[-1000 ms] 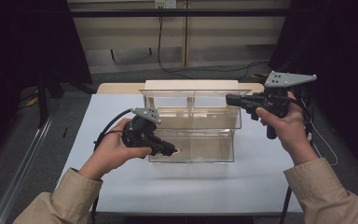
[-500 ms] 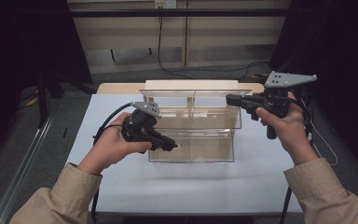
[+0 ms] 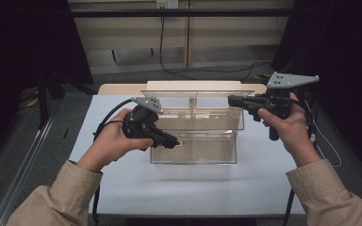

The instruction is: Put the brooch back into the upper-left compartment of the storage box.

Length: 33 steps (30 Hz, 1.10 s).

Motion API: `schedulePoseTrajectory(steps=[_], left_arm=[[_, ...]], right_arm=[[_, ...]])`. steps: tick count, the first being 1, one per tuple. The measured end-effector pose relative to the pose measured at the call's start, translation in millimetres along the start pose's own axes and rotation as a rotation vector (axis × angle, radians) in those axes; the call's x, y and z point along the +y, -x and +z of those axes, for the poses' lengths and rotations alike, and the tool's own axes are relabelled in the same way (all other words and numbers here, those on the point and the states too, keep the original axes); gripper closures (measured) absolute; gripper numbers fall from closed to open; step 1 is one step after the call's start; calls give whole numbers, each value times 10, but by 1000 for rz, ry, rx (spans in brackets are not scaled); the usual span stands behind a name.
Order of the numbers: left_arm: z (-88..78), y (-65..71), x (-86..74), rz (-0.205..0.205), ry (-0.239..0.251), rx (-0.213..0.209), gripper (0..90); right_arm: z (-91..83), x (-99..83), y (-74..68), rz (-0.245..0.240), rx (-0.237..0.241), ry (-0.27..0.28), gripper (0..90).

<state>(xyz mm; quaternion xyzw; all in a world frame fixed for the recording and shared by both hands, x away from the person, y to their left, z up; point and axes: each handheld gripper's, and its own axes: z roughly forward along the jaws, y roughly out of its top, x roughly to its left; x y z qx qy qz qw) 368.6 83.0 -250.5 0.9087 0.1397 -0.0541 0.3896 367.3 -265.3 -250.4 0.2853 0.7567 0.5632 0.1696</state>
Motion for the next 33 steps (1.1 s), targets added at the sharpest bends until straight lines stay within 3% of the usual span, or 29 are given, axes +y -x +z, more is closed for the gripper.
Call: schedulePoseTrajectory(steps=[18,20,21,33], left_arm=[[-77,-61,75,-4,7,30,839],[-97,-68,89,3,-4,47,839],[-97,-76,90,1,9,33,839],[-135,-86,160,8,5,44,839]], right_arm=[[8,0,-5,-3,2,2,900],[8,1,-6,-3,2,2,900],[8,1,-7,-4,2,2,900],[14,0,-8,-2,3,2,900]])
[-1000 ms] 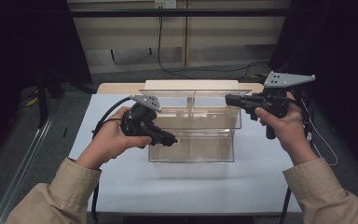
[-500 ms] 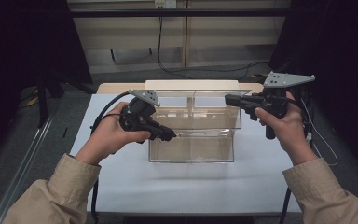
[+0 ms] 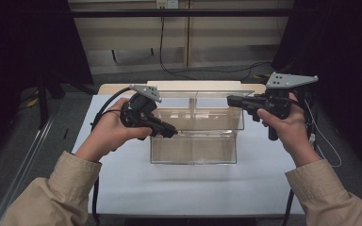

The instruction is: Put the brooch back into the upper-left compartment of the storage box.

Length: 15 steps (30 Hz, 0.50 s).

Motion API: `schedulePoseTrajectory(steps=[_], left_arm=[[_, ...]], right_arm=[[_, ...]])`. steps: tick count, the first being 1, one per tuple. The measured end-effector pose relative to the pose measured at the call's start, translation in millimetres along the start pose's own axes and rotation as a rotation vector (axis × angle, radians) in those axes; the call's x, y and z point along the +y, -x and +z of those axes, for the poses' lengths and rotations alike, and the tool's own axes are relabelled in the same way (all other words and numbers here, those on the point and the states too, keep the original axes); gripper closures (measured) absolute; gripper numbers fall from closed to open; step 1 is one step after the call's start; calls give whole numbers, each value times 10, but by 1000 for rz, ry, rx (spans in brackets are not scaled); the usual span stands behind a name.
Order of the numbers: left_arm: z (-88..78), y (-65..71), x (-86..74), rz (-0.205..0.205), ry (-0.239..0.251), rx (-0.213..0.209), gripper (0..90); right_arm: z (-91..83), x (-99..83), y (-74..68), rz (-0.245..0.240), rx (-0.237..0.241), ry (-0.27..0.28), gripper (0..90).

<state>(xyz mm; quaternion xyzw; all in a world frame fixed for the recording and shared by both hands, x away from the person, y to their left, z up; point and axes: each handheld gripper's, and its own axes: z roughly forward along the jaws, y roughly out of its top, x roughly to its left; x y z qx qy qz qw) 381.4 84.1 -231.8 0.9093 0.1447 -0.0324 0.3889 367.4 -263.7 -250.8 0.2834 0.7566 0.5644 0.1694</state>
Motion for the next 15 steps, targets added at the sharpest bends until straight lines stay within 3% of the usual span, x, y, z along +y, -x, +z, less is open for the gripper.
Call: schedulePoseTrajectory(steps=[15], left_arm=[[-47,-18,96,6,6,16,839]], right_arm=[[-7,3,0,0,0,0,900]])
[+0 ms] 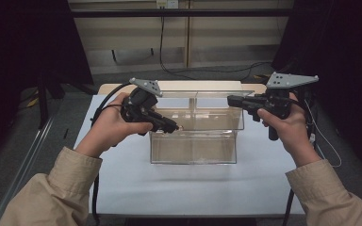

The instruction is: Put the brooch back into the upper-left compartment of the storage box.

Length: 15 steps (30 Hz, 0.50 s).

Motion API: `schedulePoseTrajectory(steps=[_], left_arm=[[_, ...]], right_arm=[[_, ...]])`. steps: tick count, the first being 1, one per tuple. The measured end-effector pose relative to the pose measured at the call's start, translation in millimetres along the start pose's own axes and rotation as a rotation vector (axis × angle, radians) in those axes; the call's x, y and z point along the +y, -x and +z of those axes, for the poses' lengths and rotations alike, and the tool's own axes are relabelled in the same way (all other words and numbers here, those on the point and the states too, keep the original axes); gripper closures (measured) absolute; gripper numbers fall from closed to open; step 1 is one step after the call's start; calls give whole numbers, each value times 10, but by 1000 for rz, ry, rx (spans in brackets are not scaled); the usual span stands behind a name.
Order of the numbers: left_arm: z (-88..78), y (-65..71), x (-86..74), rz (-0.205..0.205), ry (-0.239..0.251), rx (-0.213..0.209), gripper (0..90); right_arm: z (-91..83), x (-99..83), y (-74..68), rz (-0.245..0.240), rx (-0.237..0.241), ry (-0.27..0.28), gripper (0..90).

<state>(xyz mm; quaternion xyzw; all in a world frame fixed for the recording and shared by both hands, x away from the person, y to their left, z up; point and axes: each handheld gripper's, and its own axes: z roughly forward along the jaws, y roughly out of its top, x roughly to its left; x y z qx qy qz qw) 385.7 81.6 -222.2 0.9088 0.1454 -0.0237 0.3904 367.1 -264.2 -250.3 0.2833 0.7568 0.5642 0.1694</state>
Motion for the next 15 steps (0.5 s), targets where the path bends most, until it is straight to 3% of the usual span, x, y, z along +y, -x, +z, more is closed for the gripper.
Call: schedulePoseTrajectory(steps=[15], left_arm=[[-39,-60,46,-15,13,17,839]], right_arm=[[-8,-1,3,1,0,1,900]])
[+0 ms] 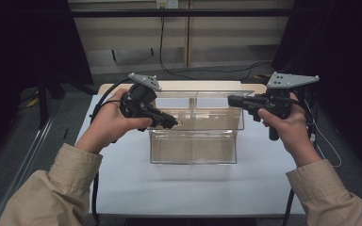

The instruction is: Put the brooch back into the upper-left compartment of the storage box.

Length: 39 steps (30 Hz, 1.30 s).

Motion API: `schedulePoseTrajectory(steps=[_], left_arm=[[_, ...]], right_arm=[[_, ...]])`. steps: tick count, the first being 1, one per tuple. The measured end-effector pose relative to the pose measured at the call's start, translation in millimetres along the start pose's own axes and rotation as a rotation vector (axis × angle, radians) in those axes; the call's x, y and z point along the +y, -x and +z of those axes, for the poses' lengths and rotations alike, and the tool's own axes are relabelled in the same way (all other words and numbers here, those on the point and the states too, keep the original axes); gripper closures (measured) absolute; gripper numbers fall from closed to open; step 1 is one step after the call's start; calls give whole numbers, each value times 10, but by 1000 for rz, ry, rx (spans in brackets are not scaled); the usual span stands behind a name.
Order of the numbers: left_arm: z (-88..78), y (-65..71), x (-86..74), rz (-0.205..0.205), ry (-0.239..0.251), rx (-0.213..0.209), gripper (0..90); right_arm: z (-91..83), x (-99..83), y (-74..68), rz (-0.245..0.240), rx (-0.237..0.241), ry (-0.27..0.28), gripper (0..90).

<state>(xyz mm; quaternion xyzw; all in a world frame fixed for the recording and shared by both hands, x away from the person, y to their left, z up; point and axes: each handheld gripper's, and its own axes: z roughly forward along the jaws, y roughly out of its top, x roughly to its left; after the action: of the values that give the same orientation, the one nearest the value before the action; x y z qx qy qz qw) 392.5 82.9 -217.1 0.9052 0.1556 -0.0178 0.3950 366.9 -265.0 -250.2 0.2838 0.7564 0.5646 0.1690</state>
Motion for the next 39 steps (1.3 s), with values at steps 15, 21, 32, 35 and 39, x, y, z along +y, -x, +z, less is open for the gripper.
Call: schedulePoseTrajectory(steps=[15,21,32,35,39], left_arm=[[6,-68,-1,-9,22,39,839],[42,-104,-44,-19,27,46,839],[51,-163,-109,-39,42,81,838],[50,-177,-113,-43,45,90,839],[56,-186,-115,-42,42,94,838]], right_arm=[[6,1,-2,-3,-1,0,900],[4,1,-5,-4,-1,2,900],[-1,2,-4,-3,-2,1,900],[3,1,-3,-4,-2,0,900],[4,-1,-3,-4,-3,0,900]])
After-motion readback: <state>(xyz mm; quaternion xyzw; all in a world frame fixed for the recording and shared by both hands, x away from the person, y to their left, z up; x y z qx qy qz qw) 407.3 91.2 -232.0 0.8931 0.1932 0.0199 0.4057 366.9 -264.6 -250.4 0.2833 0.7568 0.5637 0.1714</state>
